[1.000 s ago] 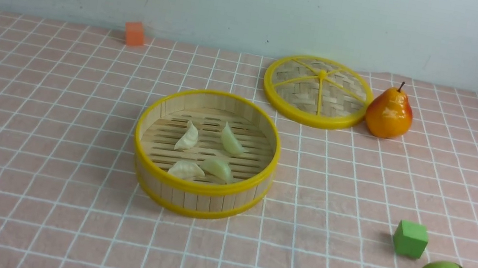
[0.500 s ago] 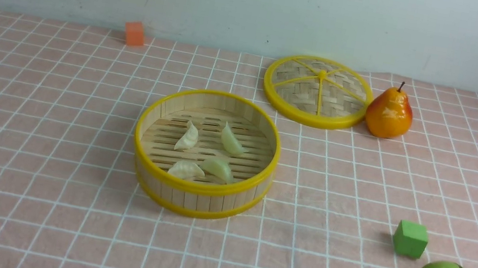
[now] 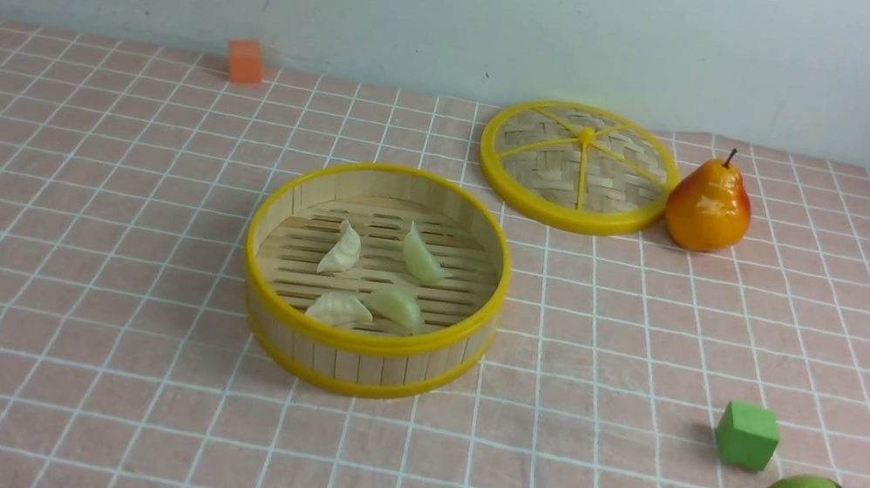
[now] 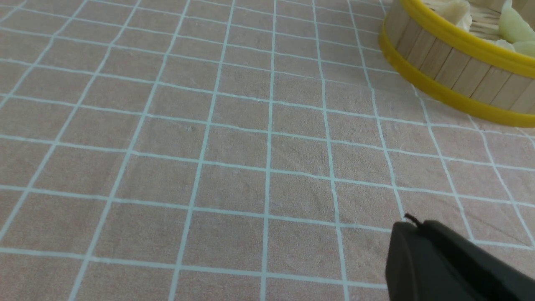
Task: Put the dumplings into the steamer on the table with the pink tablecloth.
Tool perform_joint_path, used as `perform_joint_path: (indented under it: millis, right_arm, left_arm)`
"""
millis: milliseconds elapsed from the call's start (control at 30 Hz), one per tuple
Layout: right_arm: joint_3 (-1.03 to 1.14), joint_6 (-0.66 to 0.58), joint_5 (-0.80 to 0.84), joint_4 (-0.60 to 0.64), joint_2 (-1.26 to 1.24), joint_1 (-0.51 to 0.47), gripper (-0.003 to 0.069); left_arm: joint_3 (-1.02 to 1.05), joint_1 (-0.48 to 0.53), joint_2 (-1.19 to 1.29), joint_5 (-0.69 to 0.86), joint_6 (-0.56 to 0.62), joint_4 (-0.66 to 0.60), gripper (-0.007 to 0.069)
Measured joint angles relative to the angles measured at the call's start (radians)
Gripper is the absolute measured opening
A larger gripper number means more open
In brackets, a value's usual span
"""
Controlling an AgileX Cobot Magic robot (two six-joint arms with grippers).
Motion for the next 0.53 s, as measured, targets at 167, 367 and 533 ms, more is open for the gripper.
perform_joint_path:
  millis: [167,367,533]
  right_arm:
    - [0.000,0.000,0.000,0.000,0.000,0.000,0.0071]
    - [0.000,0.000,0.000,0.000,0.000,0.000,0.0082]
    - [0.000,0.000,0.000,0.000,0.000,0.000,0.0090]
  left_arm:
    - [0.000,0.000,0.000,0.000,0.000,0.000,-0.0014]
    - [0.000,0.000,0.000,0.000,0.000,0.000,-0.0014]
    - [0.000,0.000,0.000,0.000,0.000,0.000,-0.0014]
